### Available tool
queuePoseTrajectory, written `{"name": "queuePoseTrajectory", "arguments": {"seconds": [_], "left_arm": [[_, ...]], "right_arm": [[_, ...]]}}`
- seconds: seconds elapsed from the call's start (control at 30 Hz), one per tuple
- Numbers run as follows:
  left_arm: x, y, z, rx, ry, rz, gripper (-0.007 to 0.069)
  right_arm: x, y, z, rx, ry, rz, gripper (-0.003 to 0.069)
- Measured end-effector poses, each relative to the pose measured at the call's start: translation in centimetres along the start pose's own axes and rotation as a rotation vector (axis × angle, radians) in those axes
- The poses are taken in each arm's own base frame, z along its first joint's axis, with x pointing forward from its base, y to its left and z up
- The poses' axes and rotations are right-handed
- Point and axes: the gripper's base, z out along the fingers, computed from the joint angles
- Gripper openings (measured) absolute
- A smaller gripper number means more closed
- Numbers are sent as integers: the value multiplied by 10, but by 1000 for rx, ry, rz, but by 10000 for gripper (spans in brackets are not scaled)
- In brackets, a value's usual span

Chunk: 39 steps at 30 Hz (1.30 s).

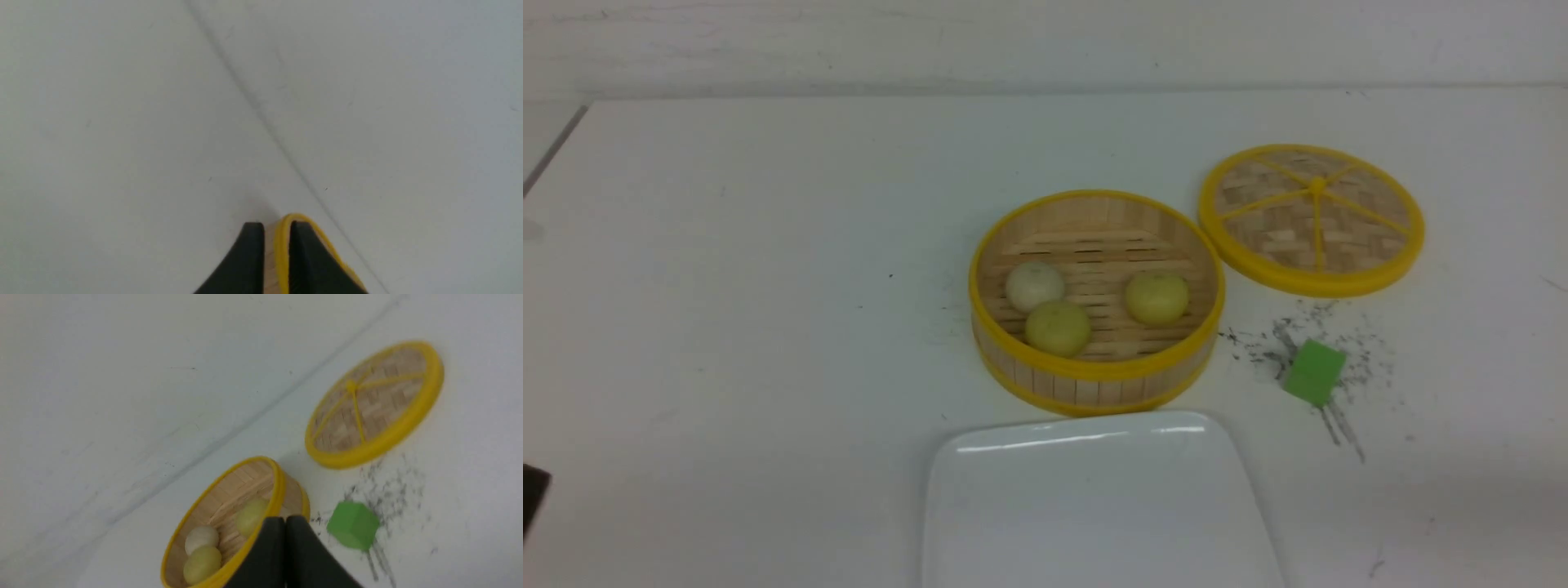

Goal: Put the steamed buns into the plate on the white tablecloth.
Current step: 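Reach toward a bun in the bamboo steamer with the right gripper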

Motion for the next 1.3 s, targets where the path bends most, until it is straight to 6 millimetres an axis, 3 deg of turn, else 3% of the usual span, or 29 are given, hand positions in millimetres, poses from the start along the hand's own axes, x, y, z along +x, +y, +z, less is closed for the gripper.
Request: {"name": "queuePoseTrajectory", "arguments": {"seconds": [0.03, 0.13, 0.17, 0.27, 0.33, 0.4, 0.47, 0.57, 0.67, 0.83, 0.93, 1.07, 1.1, 1.3], "left_arm": [[-15, -17, -1, -30, 21, 103, 23], [-25, -27, 7, -142, 127, 185, 1], [-25, -27, 19, -285, 287, 222, 2], [-20, -22, 34, -462, 519, 263, 2], [-11, -16, 54, -602, 805, 326, 2], [-7, -14, 62, -627, 899, 348, 2], [0, -12, 80, -605, 1038, 384, 2], [6, -14, 93, -555, 1112, 374, 2], [11, -17, 104, -479, 1123, 343, 4], [13, -21, 108, -431, 1102, 314, 17], [13, -22, 109, -425, 1096, 305, 48], [13, -22, 109, -423, 1095, 303, 115], [13, -22, 109, -423, 1095, 303, 118], [13, -22, 109, -420, 1095, 295, 251]], "right_arm": [[-12, 10, 5, 33, 80, -97, -11], [-20, 17, 15, 92, 221, -169, -6], [-20, 15, 31, 173, 428, -189, 0], [-18, 13, 47, 244, 648, -181, 2], [-16, 11, 73, 259, 862, -172, 6], [-15, 12, 84, 232, 908, -169, 8], [-18, 22, 107, 92, 948, -152, 20], [-18, 31, 127, -27, 979, -148, 38], [-16, 53, 157, -190, 1021, -152, 83], [-8, 82, 196, -265, 1088, -217, 136], [4, 104, 231, -240, 1130, -326, 183], [21, 117, 276, -149, 1134, -477, 277], [21, 117, 279, -143, 1132, -482, 288], [49, 112, 342, -51, 1109, -662, 457]]}}
